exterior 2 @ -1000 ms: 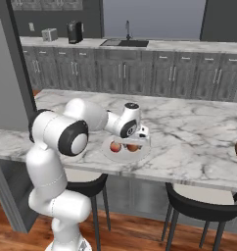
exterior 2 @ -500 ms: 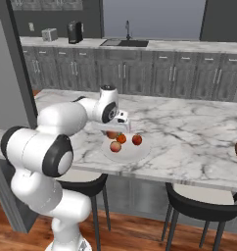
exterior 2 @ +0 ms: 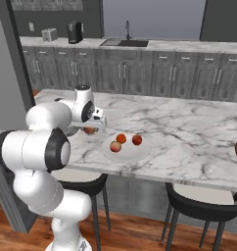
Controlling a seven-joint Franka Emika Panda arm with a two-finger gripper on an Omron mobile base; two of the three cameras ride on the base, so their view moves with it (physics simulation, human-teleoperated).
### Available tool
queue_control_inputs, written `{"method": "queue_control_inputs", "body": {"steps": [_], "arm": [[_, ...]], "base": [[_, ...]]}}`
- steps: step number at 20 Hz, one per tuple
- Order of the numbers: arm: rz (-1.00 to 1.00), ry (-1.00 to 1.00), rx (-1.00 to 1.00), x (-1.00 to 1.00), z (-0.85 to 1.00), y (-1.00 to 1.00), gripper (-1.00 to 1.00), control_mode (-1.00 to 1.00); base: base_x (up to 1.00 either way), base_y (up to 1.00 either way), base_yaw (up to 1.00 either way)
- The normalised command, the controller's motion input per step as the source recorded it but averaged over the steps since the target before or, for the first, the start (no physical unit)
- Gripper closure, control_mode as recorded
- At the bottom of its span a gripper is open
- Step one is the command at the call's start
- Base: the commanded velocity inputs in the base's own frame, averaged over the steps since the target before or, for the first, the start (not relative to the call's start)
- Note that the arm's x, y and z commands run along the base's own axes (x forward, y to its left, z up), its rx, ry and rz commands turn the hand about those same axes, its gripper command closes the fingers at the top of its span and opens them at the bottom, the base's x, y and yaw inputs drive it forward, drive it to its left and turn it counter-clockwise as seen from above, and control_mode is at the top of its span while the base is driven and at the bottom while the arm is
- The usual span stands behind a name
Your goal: Take the fruits from the plate on the dining counter and place two fruits in each bowl.
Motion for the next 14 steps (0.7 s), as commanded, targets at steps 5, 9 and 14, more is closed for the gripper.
{"method": "queue_control_inputs", "body": {"steps": [5,9,14], "arm": [[0.03,-0.01,0.00,0.31,0.00,0.94,1.00,-1.00],[0.05,-0.03,0.03,0.35,0.00,0.71,1.00,-1.00],[0.00,-0.07,0.06,0.21,0.29,0.25,1.00,-1.00]], "base": [[0.00,0.00,0.00],[0.00,0.00,0.00],[0.00,0.00,0.00]]}}
